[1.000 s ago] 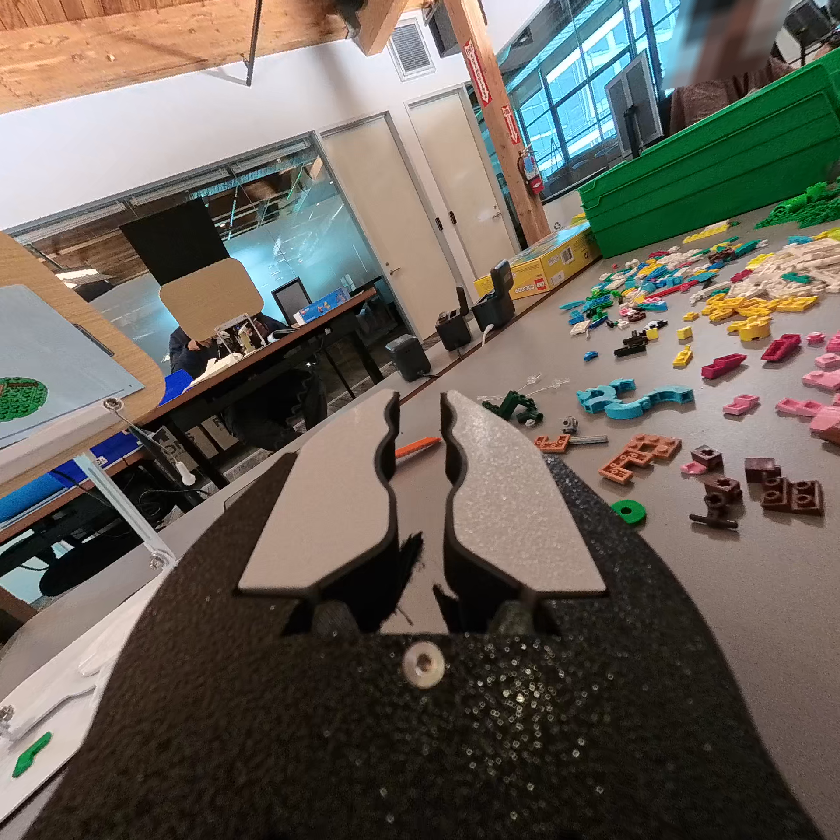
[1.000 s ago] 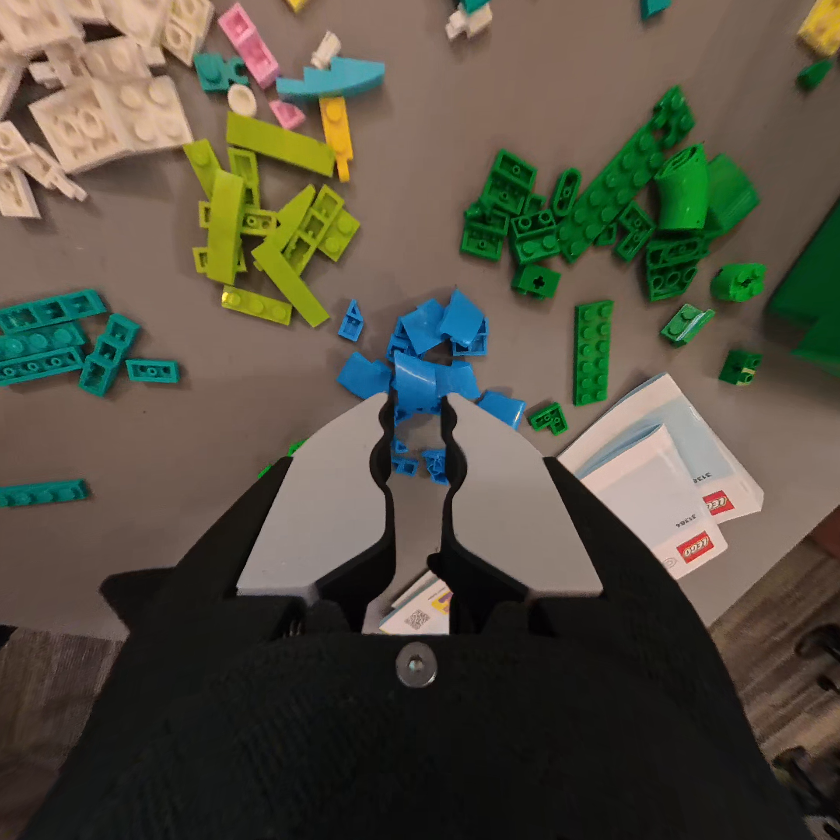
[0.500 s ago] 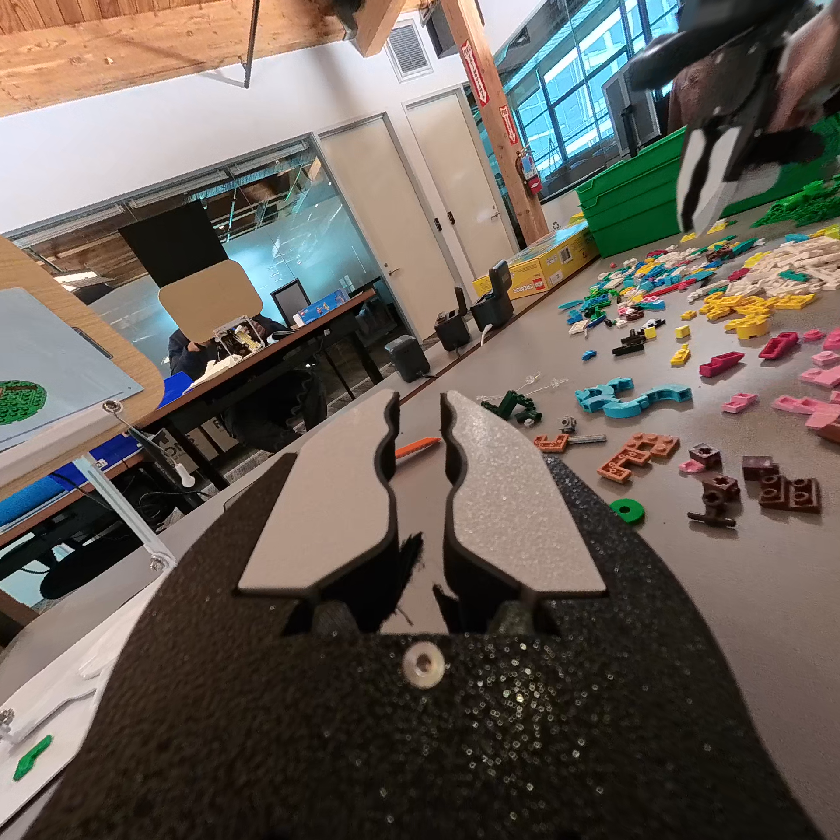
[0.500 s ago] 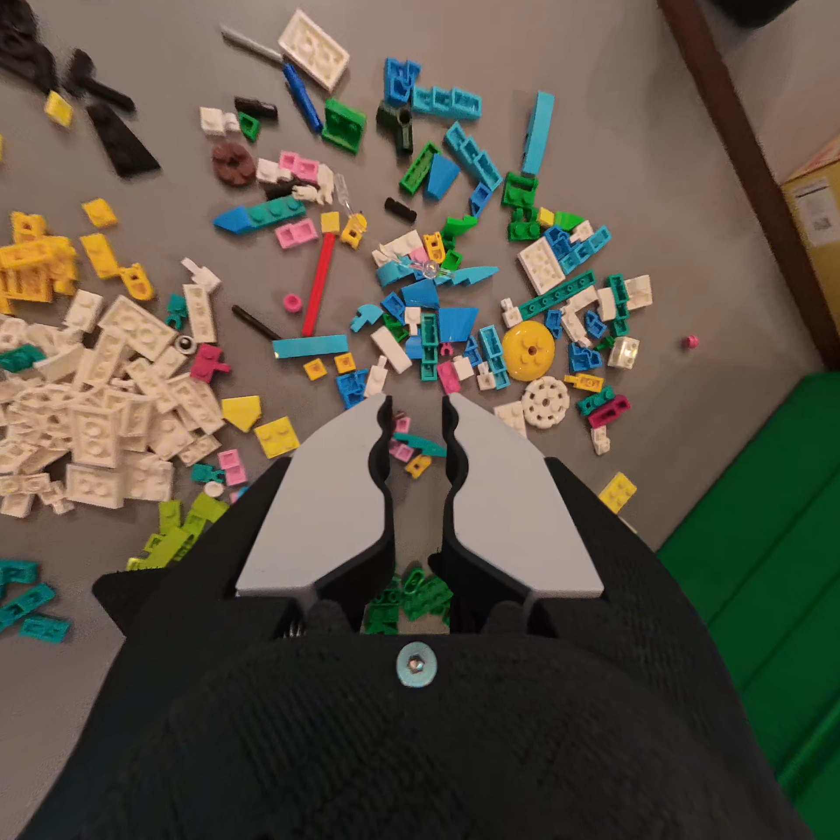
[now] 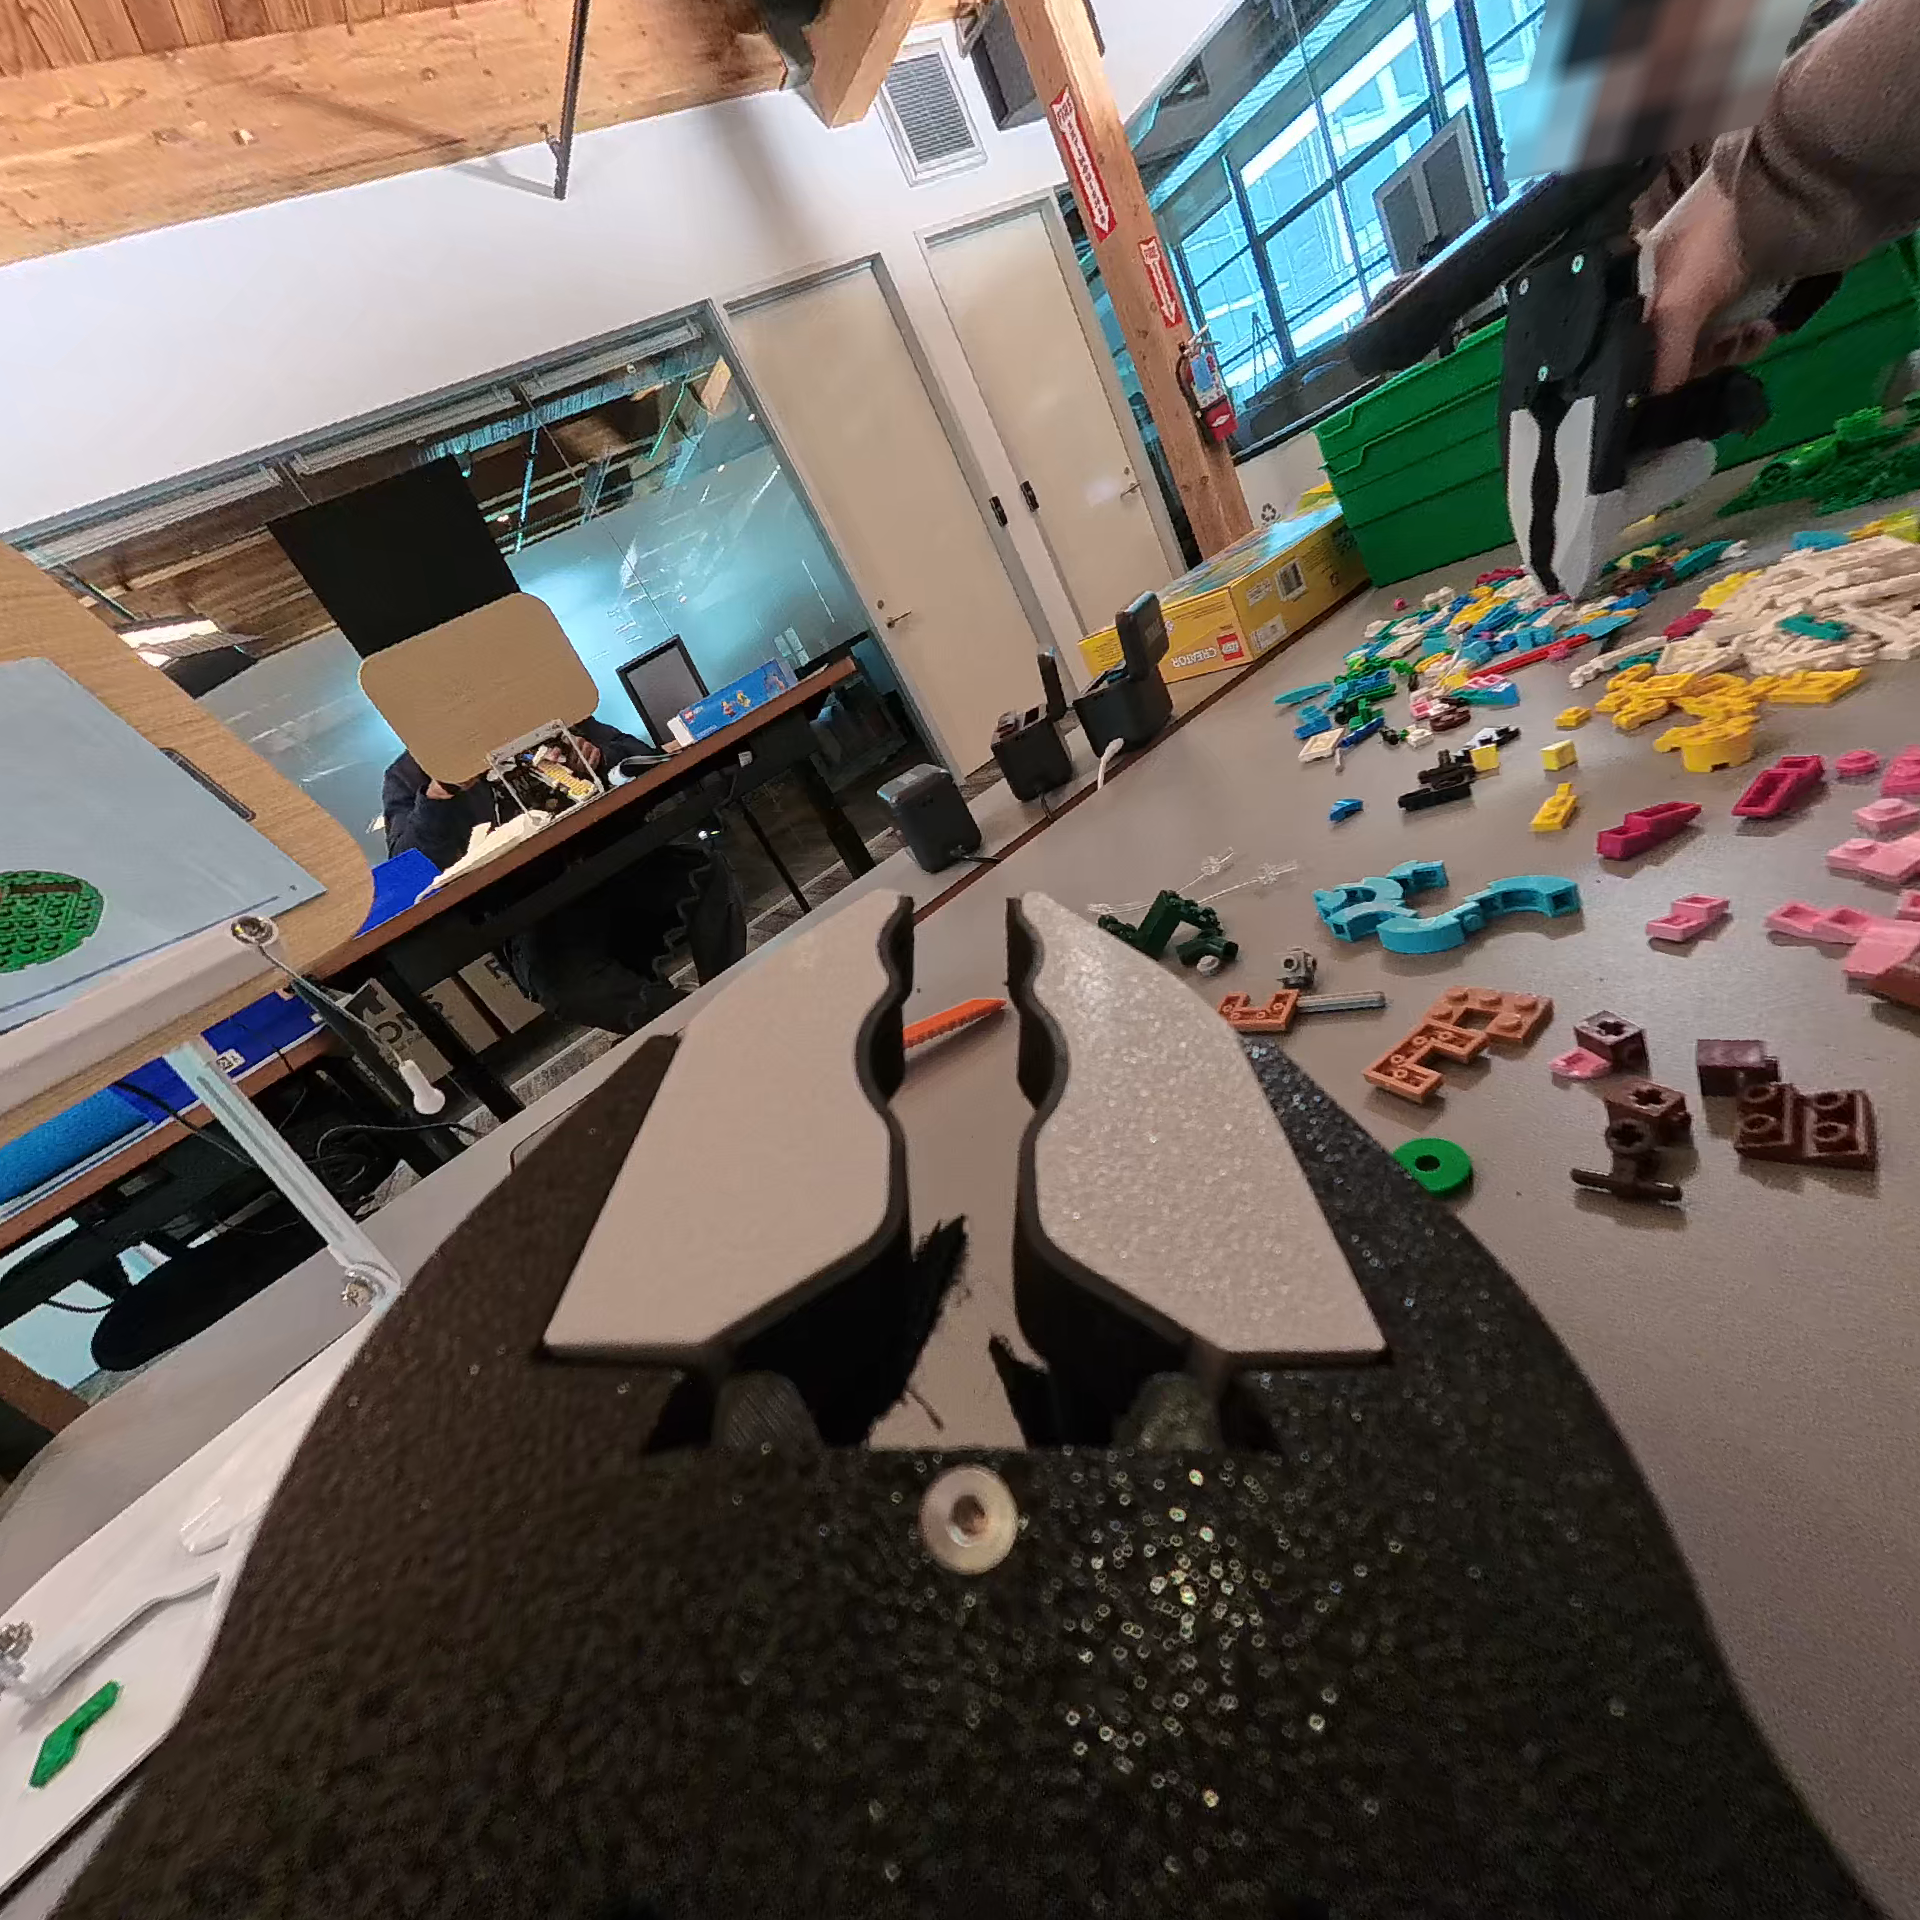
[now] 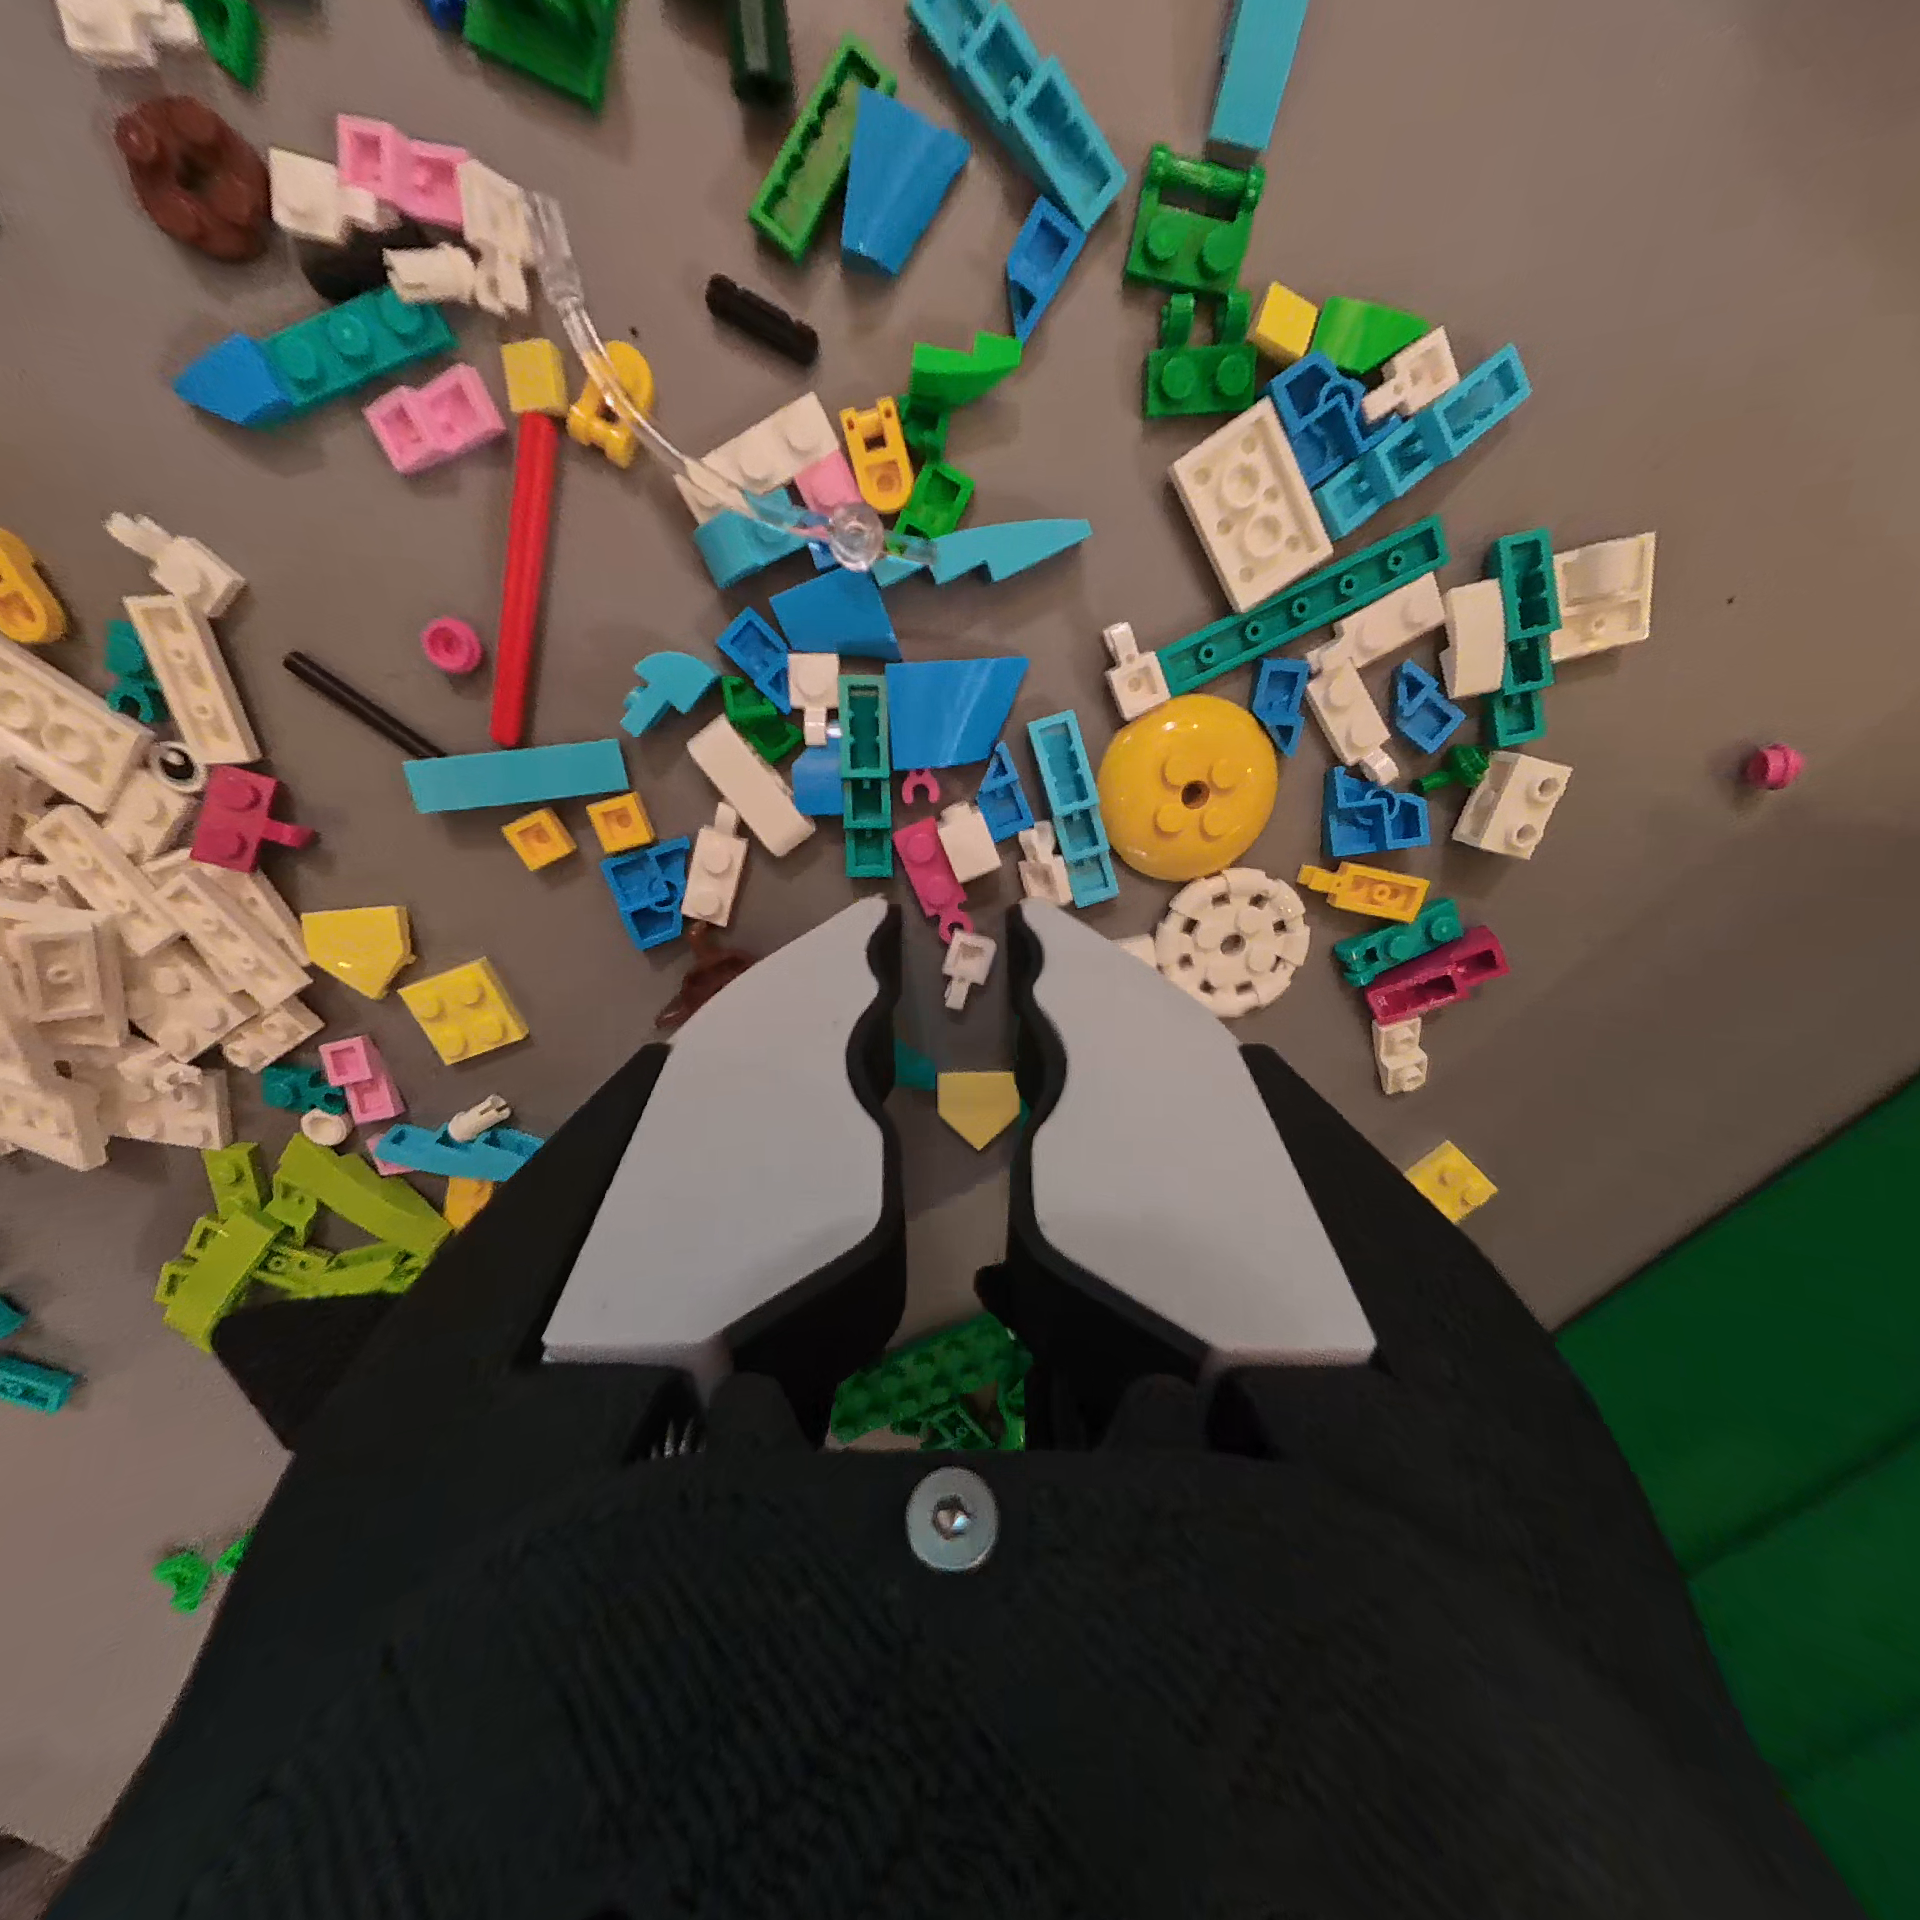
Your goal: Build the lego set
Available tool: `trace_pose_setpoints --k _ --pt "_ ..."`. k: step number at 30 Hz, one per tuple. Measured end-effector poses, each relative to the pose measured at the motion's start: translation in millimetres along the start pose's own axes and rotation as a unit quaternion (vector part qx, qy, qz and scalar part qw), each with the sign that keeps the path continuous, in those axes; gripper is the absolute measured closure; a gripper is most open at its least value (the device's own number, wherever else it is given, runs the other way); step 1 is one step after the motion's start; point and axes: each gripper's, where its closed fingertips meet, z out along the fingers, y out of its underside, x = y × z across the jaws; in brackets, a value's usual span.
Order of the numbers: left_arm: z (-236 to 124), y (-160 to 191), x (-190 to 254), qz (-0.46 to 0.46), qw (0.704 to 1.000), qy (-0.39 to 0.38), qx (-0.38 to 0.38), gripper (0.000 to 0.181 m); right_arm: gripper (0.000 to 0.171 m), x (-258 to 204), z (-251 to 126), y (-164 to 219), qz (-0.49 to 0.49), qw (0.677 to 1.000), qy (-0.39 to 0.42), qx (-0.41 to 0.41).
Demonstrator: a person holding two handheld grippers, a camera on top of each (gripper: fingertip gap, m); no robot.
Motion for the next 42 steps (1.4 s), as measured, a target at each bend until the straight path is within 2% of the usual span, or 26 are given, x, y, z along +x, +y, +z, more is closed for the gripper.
trace_pose_setpoints --k 2,6,11,15,16,18,20,25,29,32,37,42 --pt "0.0 0.1 0.1 0.001 1.000 0.000 0.000 0.165 0.165 1.3 0.1 -1.9 0.008 1.000 0.000 0.015" --pt "0.1 0.2 0.0 0.000 1.000 0.000 0.001 0.165 0.171 1.9 -10.5 0.7 0.015 0.999 0.019 0.035" --pt "0.4 0.7 -0.2 -0.001 1.000 0.000 0.000 0.165 0.171 -12.0 -35.1 -1.2 0.009 0.995 0.040 0.087" --pt "0.4 0.5 0.6 0.000 1.000 0.001 0.001 0.165 0.171 -13.2 -37.5 6.9 0.026 0.994 0.072 0.079" --pt "0.4 0.5 0.8 0.000 1.000 0.002 0.000 0.165 0.169 -12.4 -35.5 6.9 0.045 0.993 0.071 0.080" --pt "0.4 0.5 1.2 0.001 1.000 0.002 0.001 0.165 0.152 -14.0 -30.4 3.3 0.059 0.993 0.055 0.090" --pt "0.4 0.4 1.3 0.002 1.000 0.002 0.001 0.165 0.146 -11.3 -25.7 0.0 0.052 0.992 0.060 0.093" --pt "0.4 0.4 1.8 0.003 1.000 0.003 0.001 0.165 0.149 -12.6 -19.7 -30.2 0.084 0.984 0.019 0.156" --pt "0.3 0.2 2.0 0.003 1.000 0.004 0.001 0.165 0.148 -11.5 -7.4 -35.6 0.054 0.990 0.026 0.131" --pt "0.3 0.1 2.0 0.002 1.000 0.004 0.001 0.165 0.152 -0.2 0.3 -34.4 0.050 0.991 0.056 0.108" --pt "0.1 -0.3 2.4 0.003 1.000 0.005 0.001 0.165 0.158 38.8 -6.2 -19.0 0.087 0.981 0.161 0.064" --pt "0.1 -0.6 2.8 0.004 1.000 0.006 0.001 0.165 0.157 53.8 -22.6 -10.0 0.126 0.969 0.194 0.081"
